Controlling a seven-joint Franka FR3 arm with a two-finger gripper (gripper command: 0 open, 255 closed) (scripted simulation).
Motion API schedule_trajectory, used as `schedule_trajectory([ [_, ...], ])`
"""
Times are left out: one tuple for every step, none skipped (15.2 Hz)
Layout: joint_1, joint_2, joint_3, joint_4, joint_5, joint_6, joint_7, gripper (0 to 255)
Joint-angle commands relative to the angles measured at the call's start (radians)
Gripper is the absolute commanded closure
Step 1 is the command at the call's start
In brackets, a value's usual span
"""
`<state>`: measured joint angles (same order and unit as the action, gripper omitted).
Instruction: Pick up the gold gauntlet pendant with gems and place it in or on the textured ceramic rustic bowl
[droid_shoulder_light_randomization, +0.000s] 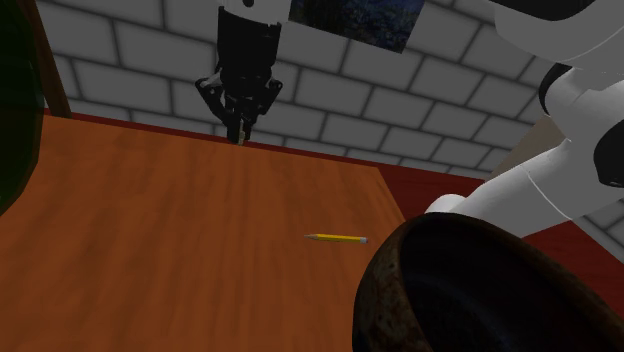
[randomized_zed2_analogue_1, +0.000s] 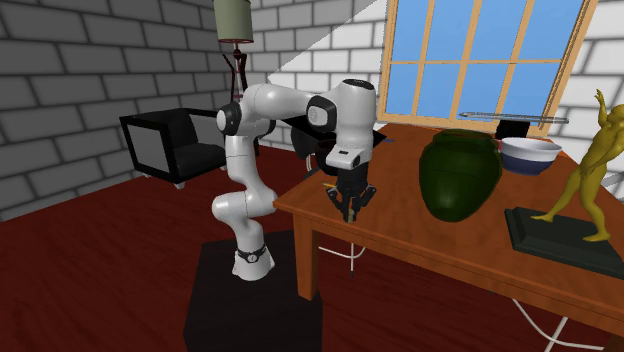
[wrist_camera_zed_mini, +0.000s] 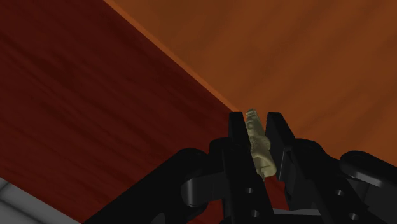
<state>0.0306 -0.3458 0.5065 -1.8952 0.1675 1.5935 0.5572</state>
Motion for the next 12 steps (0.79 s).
schedule_trajectory([
  [0.000, 0.000, 0.000, 0.000, 0.000, 0.000, 0.000, 255],
  [0.000, 0.000, 0.000, 0.000, 0.000, 0.000, 0.000, 255],
  [0.000, 0.000, 0.000, 0.000, 0.000, 0.000, 0.000, 255],
  [-0.001, 0.003, 0.000, 0.016, -0.002, -0.013, 0.001, 255],
  [-0.002, 0.007, -0.001, 0.033, -0.004, -0.026, 0.003, 255],
  [-0.003, 0.011, -0.001, 0.050, -0.005, -0.040, 0.005, 255],
  [-0.004, 0.015, -0.001, 0.067, -0.007, -0.053, 0.006, 255],
  [-0.005, 0.020, -0.001, 0.085, -0.009, -0.066, 0.008, 255],
  [-0.006, 0.025, -0.001, 0.103, -0.011, -0.080, 0.010, 255],
  [-0.006, 0.030, -0.001, 0.121, -0.014, -0.093, 0.012, 255],
  [-0.007, 0.035, 0.000, 0.140, -0.016, -0.107, 0.014, 255],
  [-0.008, 0.041, 0.000, 0.158, -0.018, -0.121, 0.016, 255],
])
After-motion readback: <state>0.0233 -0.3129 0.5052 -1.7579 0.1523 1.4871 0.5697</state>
